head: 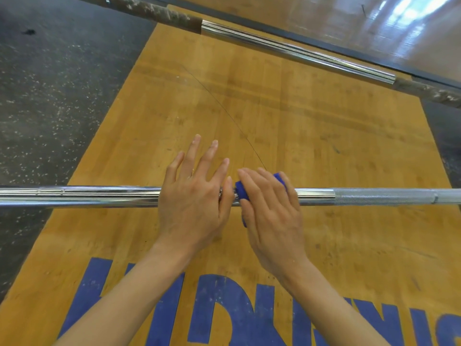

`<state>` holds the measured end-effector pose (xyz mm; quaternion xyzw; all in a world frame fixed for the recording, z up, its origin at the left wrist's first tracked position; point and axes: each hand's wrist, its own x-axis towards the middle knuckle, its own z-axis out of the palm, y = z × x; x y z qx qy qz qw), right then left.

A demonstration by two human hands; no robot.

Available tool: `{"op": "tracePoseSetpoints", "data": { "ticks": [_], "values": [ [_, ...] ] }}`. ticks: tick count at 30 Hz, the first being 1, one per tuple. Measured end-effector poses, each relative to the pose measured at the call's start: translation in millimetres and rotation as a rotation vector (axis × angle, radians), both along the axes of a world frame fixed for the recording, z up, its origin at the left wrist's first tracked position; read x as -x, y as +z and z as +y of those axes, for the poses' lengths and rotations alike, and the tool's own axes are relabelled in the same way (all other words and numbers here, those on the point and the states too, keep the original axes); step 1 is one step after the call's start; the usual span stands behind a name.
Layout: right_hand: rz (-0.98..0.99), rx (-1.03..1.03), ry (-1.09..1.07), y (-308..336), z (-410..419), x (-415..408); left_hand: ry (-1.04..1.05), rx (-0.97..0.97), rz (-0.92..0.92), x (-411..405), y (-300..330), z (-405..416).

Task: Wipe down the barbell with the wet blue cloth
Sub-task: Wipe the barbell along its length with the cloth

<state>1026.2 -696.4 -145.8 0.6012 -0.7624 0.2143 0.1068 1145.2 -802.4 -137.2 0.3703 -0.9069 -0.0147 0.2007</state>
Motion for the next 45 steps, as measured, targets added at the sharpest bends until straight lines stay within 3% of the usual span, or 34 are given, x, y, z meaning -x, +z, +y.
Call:
{"op": "tracePoseSetpoints", "data": {
  "ticks": [2,7,12,16,21,25,29,32,38,43,45],
  "values": [
    [0.001,-0.009,0.028,1.8,-2.9,3.9,-0.013,-0.001,-0.008,0.0,0.0,-2.9],
    [-0.09,0.046,-0.236,-0.5,6.0,-3.0,-0.083,-0.033,0.007,-7.3,8.3,-4.2],
    [-0.047,0.0,-0.029,2.1,-14.5,-22.1,0.063,-0.084,0.074,-39.5,9.0,-2.3],
    [-0.081,0.028,-0.218,0.4,-1.5,-18.1,0.063,-0.07,0.051,-45.7,1.7,-6.3],
    [-0.058,-0.026,-0.018,2.1,-22.2,-34.3,0.06,-0.055,0.054,-47.9,-1.5,-4.6],
    [-0.125,-0.013,-0.199,6.4,-7.6,-24.2,0.063,-0.062,0.049,-46.3,-0.6,-4.4],
    [-0.085,-0.035,-0.036,6.2,-24.4,-49.8,0.073,-0.068,0.048,-45.7,-1.4,-5.2],
    [-0.109,-0.026,-0.133,9.5,-11.4,-33.6,0.065,-0.086,0.048,-45.9,0.3,-4.5],
    [-0.085,-0.225,-0.2,26.2,-44.7,-33.9,0.064,-0.07,0.053,-44.9,-2.9,-4.4],
    [-0.076,-0.192,-0.101,26.2,-9.3,-50.5,0.072,-0.088,0.055,-47.4,-3.0,0.3],
    [-0.112,-0.365,-0.1,40.4,-28.6,-41.5,0.07,-0.094,0.05,-48.3,-3.0,1.5]
  ]
}}
